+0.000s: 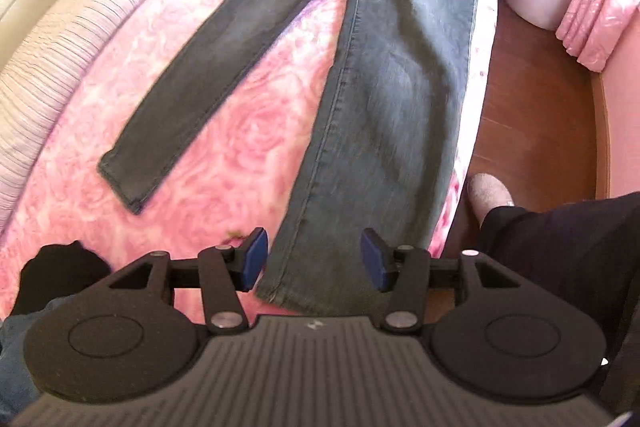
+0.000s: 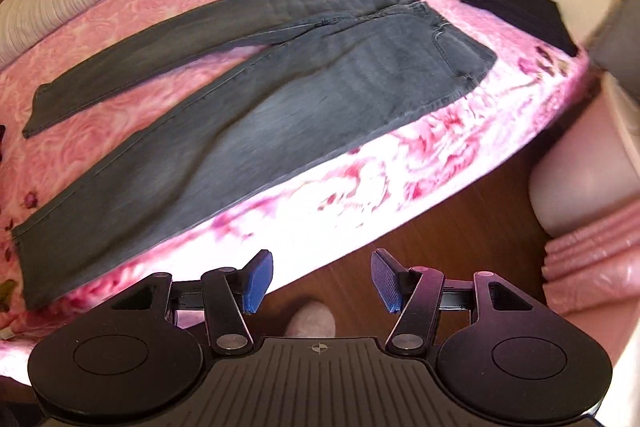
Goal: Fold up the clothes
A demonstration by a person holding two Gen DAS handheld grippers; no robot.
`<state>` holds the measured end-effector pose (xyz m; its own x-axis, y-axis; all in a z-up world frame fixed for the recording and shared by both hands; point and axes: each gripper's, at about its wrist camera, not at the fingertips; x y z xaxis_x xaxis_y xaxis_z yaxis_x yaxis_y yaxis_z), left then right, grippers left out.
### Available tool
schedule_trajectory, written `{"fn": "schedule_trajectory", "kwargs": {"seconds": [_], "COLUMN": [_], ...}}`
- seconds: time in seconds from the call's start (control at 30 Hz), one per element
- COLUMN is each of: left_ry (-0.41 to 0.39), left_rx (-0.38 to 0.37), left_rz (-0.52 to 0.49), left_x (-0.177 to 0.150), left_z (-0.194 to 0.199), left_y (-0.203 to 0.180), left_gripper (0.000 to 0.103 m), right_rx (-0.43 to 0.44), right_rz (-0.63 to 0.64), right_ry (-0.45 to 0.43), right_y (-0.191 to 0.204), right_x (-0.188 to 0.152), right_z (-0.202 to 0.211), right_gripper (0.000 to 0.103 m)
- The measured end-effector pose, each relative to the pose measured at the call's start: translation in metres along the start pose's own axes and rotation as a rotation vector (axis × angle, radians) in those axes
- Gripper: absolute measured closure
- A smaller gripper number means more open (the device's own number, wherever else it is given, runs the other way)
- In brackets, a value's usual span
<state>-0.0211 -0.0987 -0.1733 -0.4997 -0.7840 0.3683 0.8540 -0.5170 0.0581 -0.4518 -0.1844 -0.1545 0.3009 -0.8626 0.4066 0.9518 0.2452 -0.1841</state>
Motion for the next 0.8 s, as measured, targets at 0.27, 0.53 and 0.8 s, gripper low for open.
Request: {"fn": "schedule_trajectory", "kwargs": {"seconds": [0.27,0.53,0.8], "left_ry": [0.004,-0.023,-0.05], "left_rx": [0.006,-0.015,-0.008], "left_rz": [0.09,0.099,0.098], "left_x": [-0.061,-0.062,-0.044], "left_z": [0.03,0.03,0.027], "left_y": [0.018,0.019,0.029], "left_gripper": [0.052,0.052,0.052], "right_rx": [-0.039,-0.121,-0.123], "right_rz": [-0.019,0.017,0.03], "right_ry": [0.005,-0.009,-0.018], "right_y": [0.035,0.033,0.032], "right_x": [-0.046,-0.038,-0.03], "right_z": [0.036,0.047,0.047], "right_gripper": [0.045,0.045,0.044]}}
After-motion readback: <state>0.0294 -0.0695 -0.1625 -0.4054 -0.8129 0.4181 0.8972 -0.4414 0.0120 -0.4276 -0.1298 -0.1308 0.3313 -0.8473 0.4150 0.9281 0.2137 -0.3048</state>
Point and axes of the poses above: each gripper's, at about its wrist camera, not at the fingertips, and z roughly against the way its jaws point, y to its left, x to its top, and after that the axes turned 9 degrees about -x, right-handed
